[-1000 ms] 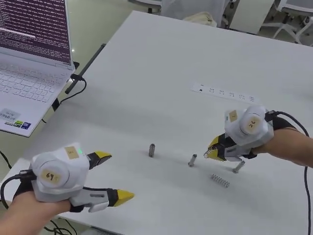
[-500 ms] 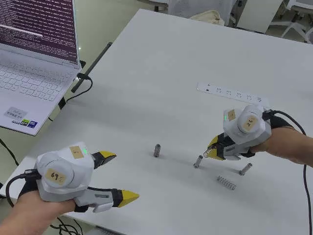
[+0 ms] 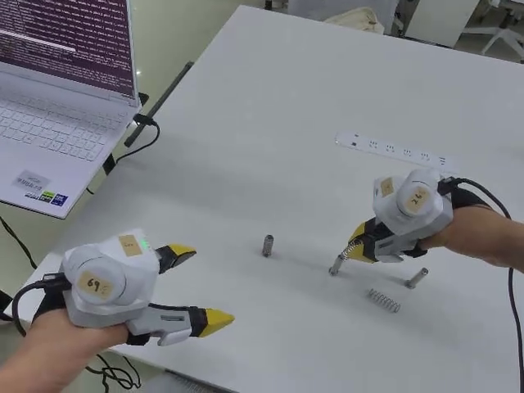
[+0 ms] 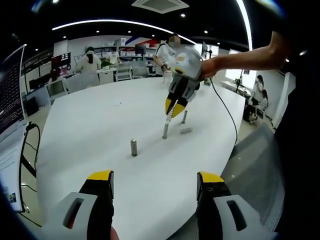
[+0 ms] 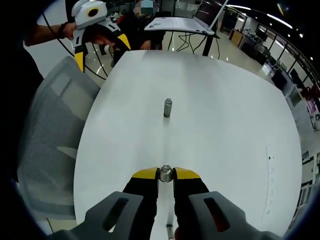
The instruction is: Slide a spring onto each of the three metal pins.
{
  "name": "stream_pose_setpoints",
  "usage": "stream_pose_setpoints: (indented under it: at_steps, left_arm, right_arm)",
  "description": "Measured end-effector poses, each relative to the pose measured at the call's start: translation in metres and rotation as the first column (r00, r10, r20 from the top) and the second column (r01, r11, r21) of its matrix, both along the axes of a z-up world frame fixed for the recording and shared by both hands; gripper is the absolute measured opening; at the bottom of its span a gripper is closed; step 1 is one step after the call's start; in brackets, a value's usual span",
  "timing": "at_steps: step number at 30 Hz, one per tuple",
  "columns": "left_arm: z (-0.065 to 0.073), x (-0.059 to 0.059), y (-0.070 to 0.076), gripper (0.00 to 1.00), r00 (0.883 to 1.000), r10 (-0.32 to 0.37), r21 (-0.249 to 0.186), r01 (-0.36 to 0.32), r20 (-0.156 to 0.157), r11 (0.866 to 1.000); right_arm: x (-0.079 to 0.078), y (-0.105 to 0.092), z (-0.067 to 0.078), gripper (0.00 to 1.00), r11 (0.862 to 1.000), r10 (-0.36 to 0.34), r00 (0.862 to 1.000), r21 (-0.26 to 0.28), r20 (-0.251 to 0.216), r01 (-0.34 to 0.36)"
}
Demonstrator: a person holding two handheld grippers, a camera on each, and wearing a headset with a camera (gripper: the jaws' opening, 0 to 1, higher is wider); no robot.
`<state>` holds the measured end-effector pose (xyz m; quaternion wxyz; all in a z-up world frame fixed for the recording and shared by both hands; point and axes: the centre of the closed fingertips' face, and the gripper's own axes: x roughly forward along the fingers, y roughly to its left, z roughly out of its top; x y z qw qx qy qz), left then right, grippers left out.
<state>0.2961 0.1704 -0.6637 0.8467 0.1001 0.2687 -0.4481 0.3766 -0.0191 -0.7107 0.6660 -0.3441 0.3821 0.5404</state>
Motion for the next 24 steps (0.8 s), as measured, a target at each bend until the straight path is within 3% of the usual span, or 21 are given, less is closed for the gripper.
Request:
stream_pose_setpoints:
  at_steps: [24]
  left_arm:
    - [-0.001, 0.002, 0.003, 0.63, 1.000, 0.012, 0.006, -0.012, -0.008, 1.000]
  right_arm:
    - [0.000, 0.004, -0.016, 0.09, 0.999, 0.032, 0.999, -0.025, -0.021, -0.033]
